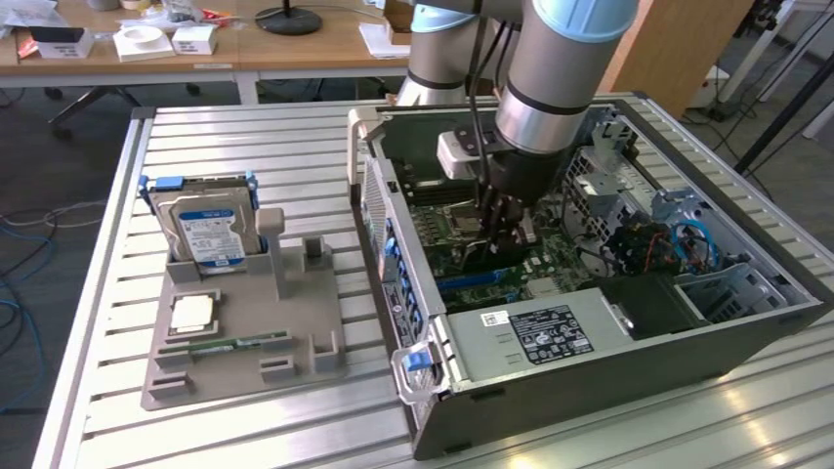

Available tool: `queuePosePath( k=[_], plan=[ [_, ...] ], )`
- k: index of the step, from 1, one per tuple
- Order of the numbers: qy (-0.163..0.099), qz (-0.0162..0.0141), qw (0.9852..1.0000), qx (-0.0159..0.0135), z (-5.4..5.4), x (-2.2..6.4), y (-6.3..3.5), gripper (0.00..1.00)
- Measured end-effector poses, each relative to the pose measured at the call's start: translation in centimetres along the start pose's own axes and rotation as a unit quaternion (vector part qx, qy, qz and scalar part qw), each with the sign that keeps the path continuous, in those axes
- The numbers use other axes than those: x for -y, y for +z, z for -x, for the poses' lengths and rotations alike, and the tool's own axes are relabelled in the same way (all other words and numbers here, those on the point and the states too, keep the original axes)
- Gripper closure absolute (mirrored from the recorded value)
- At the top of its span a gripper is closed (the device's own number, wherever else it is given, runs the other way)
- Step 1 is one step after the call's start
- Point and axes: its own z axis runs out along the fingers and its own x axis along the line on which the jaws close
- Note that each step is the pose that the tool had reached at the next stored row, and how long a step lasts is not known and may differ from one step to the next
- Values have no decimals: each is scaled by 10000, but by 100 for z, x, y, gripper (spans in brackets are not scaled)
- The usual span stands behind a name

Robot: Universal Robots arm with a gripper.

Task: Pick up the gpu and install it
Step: 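Insert the gpu into the slot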

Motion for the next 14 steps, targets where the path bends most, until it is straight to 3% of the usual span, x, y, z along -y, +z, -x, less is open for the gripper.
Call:
queuePosePath(
  k=[14],
  plan=[
    [-1,1,10000,-1,-1,-17,26,74]
  ],
)
